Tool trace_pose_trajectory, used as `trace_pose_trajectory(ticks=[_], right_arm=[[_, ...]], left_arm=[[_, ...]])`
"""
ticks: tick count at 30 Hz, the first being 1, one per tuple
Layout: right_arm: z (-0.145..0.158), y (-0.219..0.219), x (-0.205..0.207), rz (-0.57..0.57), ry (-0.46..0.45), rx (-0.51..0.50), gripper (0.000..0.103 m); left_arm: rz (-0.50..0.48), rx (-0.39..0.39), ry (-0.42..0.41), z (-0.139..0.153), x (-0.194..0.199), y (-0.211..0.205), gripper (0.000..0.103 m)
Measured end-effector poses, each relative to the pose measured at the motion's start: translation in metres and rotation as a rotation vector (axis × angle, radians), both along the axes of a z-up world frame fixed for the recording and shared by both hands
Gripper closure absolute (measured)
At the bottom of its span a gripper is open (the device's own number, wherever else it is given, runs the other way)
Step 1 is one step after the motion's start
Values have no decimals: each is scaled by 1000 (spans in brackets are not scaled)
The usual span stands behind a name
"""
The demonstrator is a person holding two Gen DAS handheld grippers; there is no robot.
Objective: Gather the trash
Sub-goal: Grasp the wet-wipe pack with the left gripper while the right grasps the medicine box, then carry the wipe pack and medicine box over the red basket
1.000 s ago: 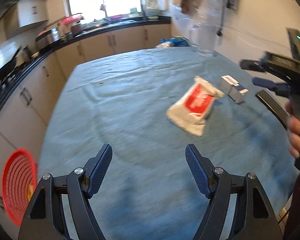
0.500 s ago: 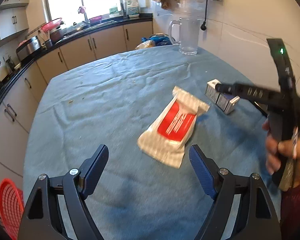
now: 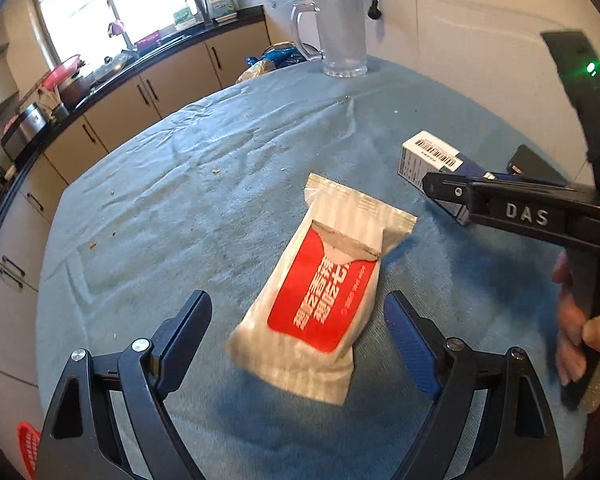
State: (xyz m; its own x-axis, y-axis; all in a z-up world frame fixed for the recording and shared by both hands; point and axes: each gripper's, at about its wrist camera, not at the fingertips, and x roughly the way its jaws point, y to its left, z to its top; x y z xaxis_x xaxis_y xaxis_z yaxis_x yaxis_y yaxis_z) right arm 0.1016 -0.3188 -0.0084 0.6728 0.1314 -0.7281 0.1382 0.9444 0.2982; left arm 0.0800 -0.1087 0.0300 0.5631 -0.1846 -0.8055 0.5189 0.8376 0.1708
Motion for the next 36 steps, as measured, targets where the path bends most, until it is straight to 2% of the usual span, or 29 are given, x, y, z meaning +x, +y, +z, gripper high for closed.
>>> trace_pose_trajectory(ticks=[5, 8, 10, 11, 16, 18, 20, 27, 36], right_arm=[[-1, 4, 3, -1, 1, -32, 43], [-3, 7, 6, -4, 13, -67, 53], [-3, 8, 6, -6, 11, -72, 57], [-3, 8, 5, -6, 11, -71, 57], [-3, 12, 3, 9, 6, -87, 59], [-1, 16, 2, 38, -3, -78, 59], [3, 22, -1, 70, -31, -82, 60], [13, 51, -10, 202, -115, -113, 60], [21, 70, -20, 281, -199, -131, 60]], left_arm=[[-18, 36, -9, -11, 9, -11, 16], [5, 21, -12, -16, 15, -11, 16], [23, 7, -6, -19, 19, -9, 20], [30, -8, 5, -21, 21, -7, 30], [70, -64, 6, -23, 18, 4, 33], [90, -74, -14, -21, 10, 8, 42], [108, -98, -40, -17, 2, 17, 44], [194, -182, -108, 0, -6, 51, 44], [277, -210, -176, 8, -4, 74, 44]])
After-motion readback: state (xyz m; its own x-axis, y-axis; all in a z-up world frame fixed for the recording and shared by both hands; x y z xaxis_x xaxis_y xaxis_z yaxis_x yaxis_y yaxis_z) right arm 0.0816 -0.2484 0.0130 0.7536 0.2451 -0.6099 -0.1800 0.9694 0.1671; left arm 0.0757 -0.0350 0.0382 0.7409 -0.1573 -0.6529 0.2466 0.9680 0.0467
